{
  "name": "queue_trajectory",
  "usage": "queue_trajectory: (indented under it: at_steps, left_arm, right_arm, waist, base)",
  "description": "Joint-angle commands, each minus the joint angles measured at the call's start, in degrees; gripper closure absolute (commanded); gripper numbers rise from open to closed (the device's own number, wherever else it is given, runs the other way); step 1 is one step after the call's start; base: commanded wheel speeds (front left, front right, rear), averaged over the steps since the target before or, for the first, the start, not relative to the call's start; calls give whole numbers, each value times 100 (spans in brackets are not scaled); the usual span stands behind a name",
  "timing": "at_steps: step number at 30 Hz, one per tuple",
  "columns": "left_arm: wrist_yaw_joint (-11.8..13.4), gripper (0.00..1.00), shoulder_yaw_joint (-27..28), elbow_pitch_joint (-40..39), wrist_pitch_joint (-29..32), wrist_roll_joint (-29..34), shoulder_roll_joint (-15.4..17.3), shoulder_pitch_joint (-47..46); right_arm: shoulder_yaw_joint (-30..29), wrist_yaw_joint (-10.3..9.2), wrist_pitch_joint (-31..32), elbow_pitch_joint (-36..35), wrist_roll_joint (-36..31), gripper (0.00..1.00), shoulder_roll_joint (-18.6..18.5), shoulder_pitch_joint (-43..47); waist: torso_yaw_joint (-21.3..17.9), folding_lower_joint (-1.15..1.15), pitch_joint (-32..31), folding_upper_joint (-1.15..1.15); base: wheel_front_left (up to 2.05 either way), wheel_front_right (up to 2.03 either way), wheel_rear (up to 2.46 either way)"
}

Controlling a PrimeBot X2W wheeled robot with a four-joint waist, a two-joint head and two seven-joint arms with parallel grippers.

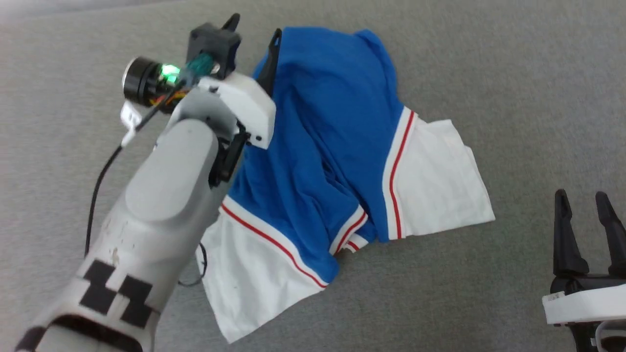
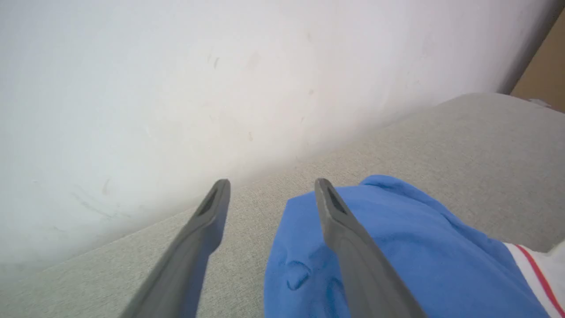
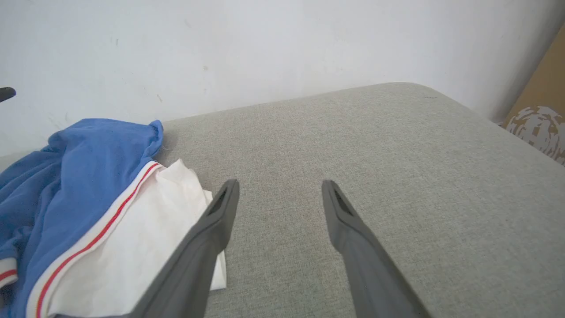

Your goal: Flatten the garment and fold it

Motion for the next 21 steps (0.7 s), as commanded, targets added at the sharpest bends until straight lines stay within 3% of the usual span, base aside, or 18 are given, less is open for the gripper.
queue_trajectory:
  at_steps: [1, 6, 10, 16, 21]
  left_arm:
    - [118, 0, 85, -113, -165, -69, 0, 247]
    - [539, 0, 304, -907, -525, -235, 197, 1257]
    - [966, 0, 432, -1896, -429, -349, 544, 2439]
    - [1524, 0, 402, -3399, 545, -603, 1067, 4112]
    - [1538, 0, 280, -4187, 1185, -909, 1300, 4746]
  right_arm:
    - [-6, -4, 19, -6, -18, 0, 16, 42]
    - [3, -4, 73, 39, 41, 0, 16, 236]
    - [-21, -4, 87, 66, 75, 0, 16, 374]
    - [-25, -4, 80, 82, 124, 0, 16, 490]
    - [0, -4, 64, 111, 147, 0, 16, 524]
  waist:
    - [386, 0, -497, 0]
    - [614, 0, -948, 0]
    - [735, 0, -1197, 0]
    - [849, 0, -1303, 0]
    - [903, 0, -1291, 0]
  base:
    - [0, 0, 0]
    - [0, 0, 0]
    - [0, 0, 0]
    - [0, 0, 0]
    - [0, 0, 0]
